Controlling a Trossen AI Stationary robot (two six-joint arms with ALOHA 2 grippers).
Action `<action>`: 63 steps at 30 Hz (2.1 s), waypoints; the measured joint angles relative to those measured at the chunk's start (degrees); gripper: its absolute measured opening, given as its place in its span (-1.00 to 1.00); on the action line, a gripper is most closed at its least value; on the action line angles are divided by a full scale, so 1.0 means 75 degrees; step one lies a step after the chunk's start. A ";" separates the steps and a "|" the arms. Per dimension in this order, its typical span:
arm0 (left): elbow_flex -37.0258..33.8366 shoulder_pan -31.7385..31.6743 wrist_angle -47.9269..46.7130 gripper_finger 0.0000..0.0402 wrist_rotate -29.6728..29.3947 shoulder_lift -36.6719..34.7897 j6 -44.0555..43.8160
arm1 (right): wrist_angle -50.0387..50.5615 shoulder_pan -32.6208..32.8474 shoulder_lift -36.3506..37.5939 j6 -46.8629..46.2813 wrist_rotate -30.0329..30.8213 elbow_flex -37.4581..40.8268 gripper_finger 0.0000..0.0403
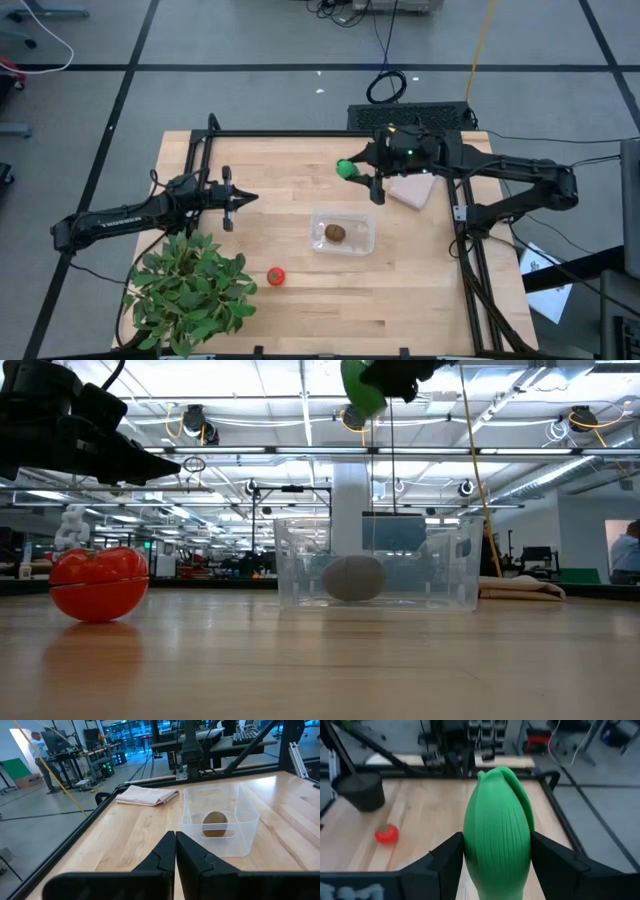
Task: Pick and placing Produce into tupperware
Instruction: Put the green corn into the transparent bin
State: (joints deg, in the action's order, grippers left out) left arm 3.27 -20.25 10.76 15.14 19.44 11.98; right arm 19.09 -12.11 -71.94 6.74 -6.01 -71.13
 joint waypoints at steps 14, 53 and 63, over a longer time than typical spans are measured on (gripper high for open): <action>0.0000 0.0000 0.0017 -0.92 -0.0003 0.0000 0.0025 | -0.1102 -0.0085 0.0134 -0.0146 -0.0444 0.0000 0.00; 0.0000 -0.0003 0.0029 -0.92 -0.0006 -0.0001 -0.0007 | 0.0169 0.0921 -0.0753 -0.0843 -0.0354 -0.0003 0.00; 0.0000 0.0000 0.0017 -0.92 -0.0004 -0.0002 -0.0004 | 0.0453 0.0931 -0.0857 -0.1129 -0.0307 0.0547 0.00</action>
State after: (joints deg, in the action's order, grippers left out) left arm 3.27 -20.25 10.90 15.11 19.43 11.94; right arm 22.49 -5.13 -78.37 -1.72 -8.31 -67.03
